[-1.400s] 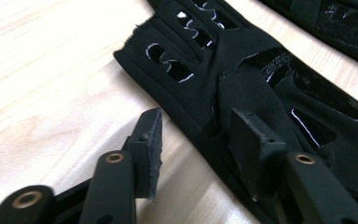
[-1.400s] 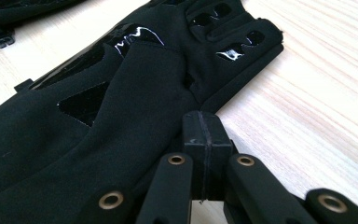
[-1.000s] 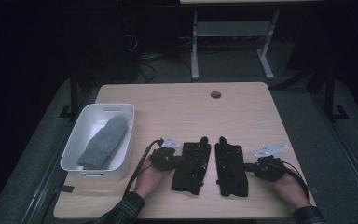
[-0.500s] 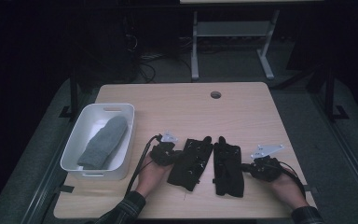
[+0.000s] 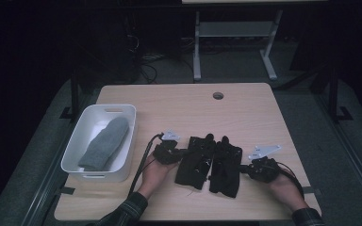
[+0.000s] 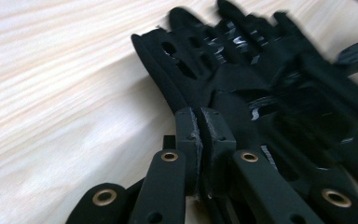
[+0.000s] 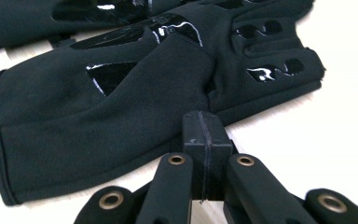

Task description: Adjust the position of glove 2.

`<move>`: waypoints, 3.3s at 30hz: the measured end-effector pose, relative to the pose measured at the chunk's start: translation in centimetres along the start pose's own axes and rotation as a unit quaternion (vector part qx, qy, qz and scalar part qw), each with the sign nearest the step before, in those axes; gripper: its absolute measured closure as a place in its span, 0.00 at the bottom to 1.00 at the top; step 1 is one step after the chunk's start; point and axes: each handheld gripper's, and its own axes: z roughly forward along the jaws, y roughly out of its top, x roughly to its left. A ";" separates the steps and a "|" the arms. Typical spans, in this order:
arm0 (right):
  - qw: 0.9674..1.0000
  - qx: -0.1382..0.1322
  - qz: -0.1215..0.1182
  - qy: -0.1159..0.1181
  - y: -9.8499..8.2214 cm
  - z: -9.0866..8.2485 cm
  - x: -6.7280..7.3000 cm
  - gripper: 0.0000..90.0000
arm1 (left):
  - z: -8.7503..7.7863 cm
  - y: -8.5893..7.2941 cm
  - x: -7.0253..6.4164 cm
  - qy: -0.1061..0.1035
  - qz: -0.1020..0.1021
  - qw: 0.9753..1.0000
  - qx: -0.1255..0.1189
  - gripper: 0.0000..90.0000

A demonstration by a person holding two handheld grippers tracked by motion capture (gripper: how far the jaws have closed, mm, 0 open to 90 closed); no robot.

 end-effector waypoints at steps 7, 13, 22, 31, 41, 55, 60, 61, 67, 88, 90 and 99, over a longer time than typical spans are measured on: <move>1.000 -0.011 0.009 0.010 0.7 0.3 -0.2 1.00 | -0.7 1.8 -0.5 -0.032 0.002 0.999 -0.024 0.96; 1.000 -0.009 0.008 0.016 1.4 1.1 0.1 1.00 | -0.9 3.5 -1.3 -0.058 0.007 0.997 -0.042 0.96; 1.000 -0.011 -0.004 0.021 2.8 2.4 0.6 1.00 | -0.1 4.8 -2.9 -0.085 0.020 0.995 -0.042 0.96; 1.000 -0.010 -0.012 0.023 3.8 3.4 1.0 1.00 | 1.2 5.3 -3.5 -0.090 0.026 0.995 -0.035 0.96; 0.999 -0.013 -0.015 0.026 4.4 4.0 1.0 1.00 | 3.5 5.3 -4.3 -0.091 0.030 0.995 -0.016 0.96; 0.998 -0.046 0.036 -0.034 2.4 0.4 -2.7 0.83 | 4.7 5.4 -5.6 -0.111 0.034 0.993 -0.020 0.84; 0.996 -0.042 0.052 -0.061 1.5 0.1 -3.8 0.54 | 4.2 5.1 -6.1 -0.115 0.067 0.991 0.005 0.99; 0.996 -0.041 0.050 -0.066 1.4 0.1 -4.0 0.51 | 4.2 4.9 -6.3 -0.118 0.073 0.990 0.013 0.99; 0.994 -0.028 0.060 -0.091 1.0 0.5 -4.6 0.38 | 4.9 3.5 -7.1 -0.119 0.084 0.989 0.039 0.99; 0.993 -0.023 0.058 -0.102 0.5 1.1 -5.1 0.28 | 3.3 1.3 -6.0 -0.082 0.123 0.981 0.126 0.99; 0.993 -0.025 0.058 -0.103 0.5 1.1 -5.1 0.27 | 2.6 1.0 -5.5 -0.080 0.124 0.980 0.130 0.99; 0.993 -0.034 0.071 -0.091 0.2 1.3 -5.2 0.22 | 0.1 -0.5 -4.1 -0.074 0.119 0.981 0.138 0.99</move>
